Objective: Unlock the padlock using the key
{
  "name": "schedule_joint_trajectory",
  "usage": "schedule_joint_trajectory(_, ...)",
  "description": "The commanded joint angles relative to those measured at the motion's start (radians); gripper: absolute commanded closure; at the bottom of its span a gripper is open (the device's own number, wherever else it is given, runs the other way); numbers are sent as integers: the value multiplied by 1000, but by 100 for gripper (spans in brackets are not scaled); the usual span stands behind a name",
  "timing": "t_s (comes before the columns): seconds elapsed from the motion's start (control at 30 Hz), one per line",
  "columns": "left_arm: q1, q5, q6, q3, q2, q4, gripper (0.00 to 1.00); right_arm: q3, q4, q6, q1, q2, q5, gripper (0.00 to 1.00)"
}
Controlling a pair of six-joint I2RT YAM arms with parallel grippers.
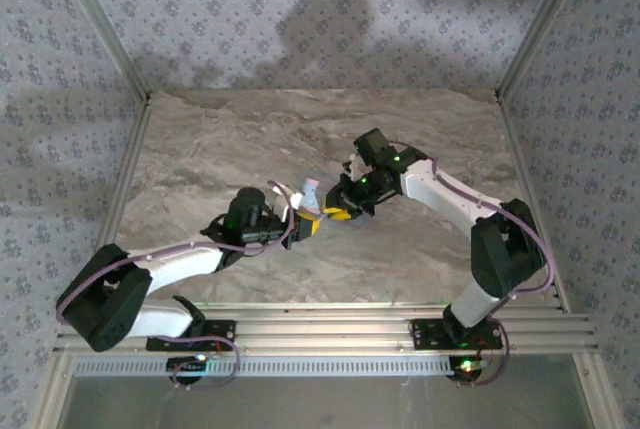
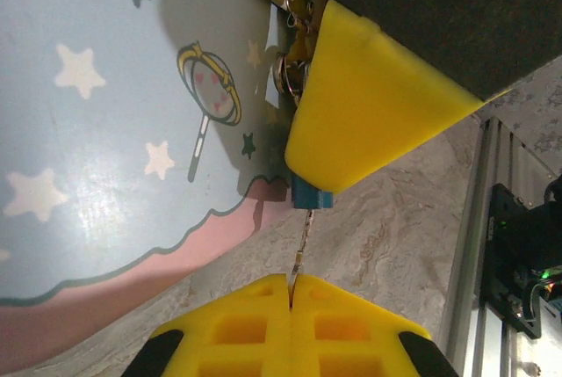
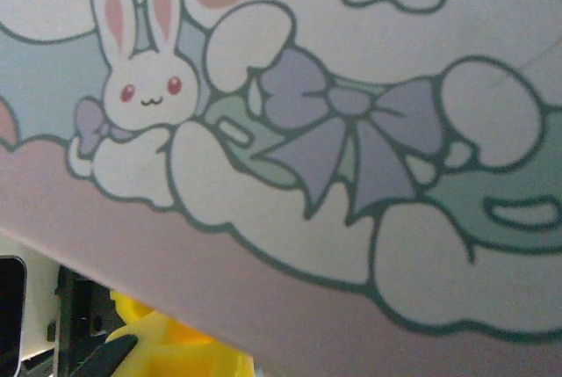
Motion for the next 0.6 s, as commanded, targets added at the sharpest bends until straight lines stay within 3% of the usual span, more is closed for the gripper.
schedule_joint_trajectory(0.0,22,45,-21,50,-23,-14,100,44,-41,-29,11,3,-10,100)
schedule_joint_trajectory(0.57,43,63,-40,103,-32,-113,100,88,-68,-32,33,33,-18,100)
